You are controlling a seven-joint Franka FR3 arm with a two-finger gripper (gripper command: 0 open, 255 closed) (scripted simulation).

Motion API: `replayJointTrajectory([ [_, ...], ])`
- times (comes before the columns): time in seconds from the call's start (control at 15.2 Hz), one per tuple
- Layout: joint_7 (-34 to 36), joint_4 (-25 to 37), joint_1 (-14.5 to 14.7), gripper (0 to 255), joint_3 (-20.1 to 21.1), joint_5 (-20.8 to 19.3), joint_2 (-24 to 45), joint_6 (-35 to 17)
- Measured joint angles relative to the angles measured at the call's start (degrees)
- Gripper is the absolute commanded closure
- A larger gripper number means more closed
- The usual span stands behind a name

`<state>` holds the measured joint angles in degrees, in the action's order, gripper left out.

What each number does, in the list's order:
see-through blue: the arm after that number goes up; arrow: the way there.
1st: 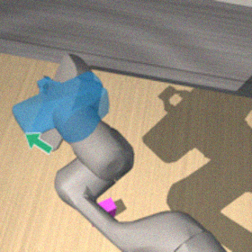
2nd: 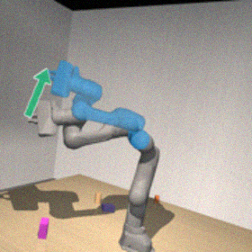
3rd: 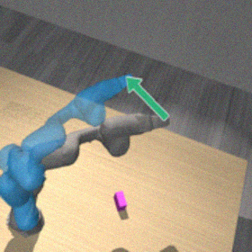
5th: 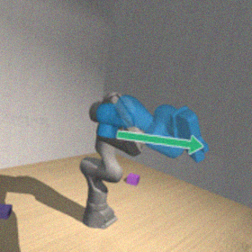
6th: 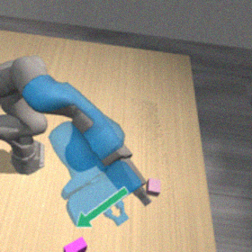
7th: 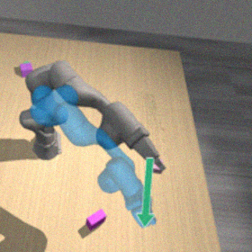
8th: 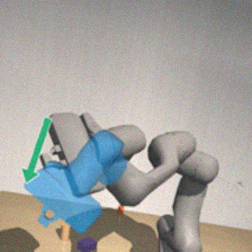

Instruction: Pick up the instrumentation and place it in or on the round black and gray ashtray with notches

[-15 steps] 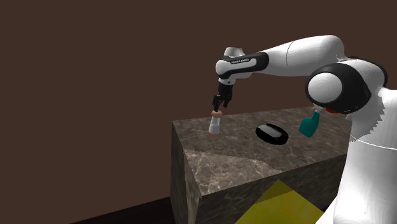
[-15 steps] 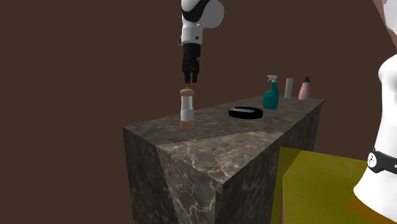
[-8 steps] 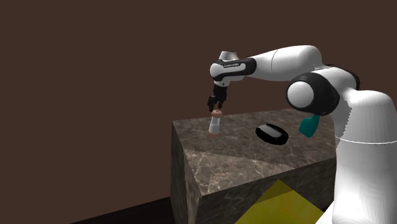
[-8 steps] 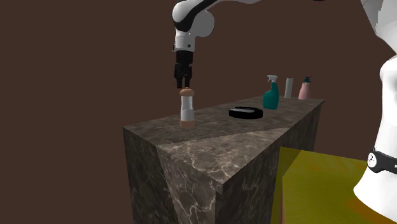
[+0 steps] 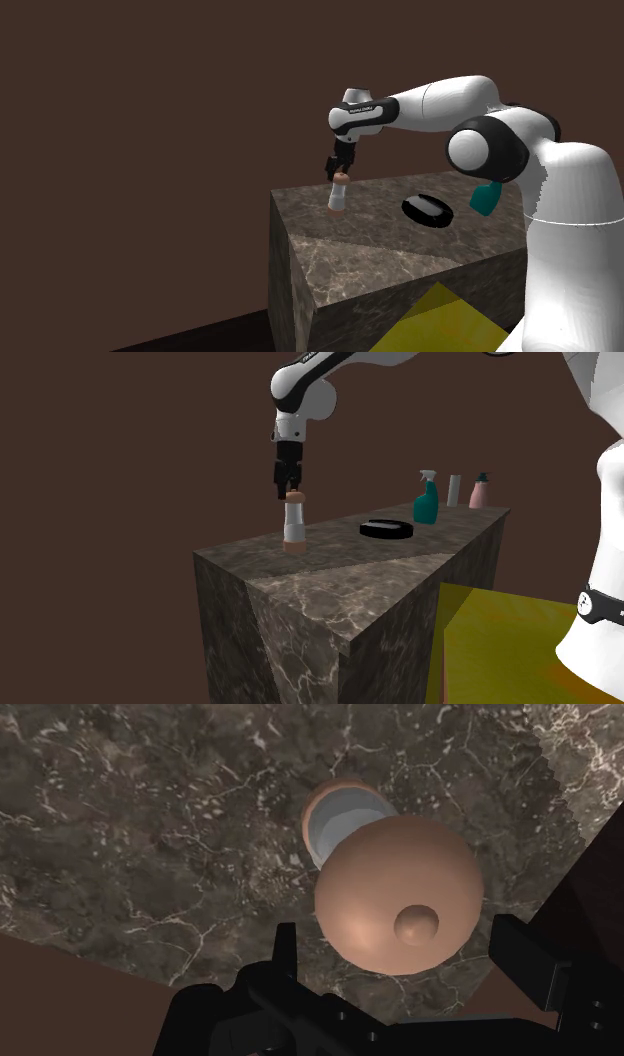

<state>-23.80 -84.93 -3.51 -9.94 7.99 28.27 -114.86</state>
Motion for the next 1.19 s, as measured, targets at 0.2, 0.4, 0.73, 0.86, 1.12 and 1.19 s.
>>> replayJointTrajectory([
  [0.2, 0.01, 0.00, 0.01, 255, 0.01, 0.00, 0.02, -0.03],
  [0.4, 0.01, 0.02, 0.01, 255, 0.01, 0.00, -0.02, -0.05],
  [0.73, 0.04, 0.01, 0.03, 255, 0.01, 0.00, -0.02, -0.06],
  [0.86, 0.03, 0.04, 0.03, 255, 0.02, 0.01, 0.00, -0.06],
  [1.12, 0.17, 1.57, -0.04, 255, -0.07, -0.14, -0.42, 1.96],
  [1.19, 0.17, 1.98, -0.08, 255, -0.11, -0.19, -0.63, 2.58],
])
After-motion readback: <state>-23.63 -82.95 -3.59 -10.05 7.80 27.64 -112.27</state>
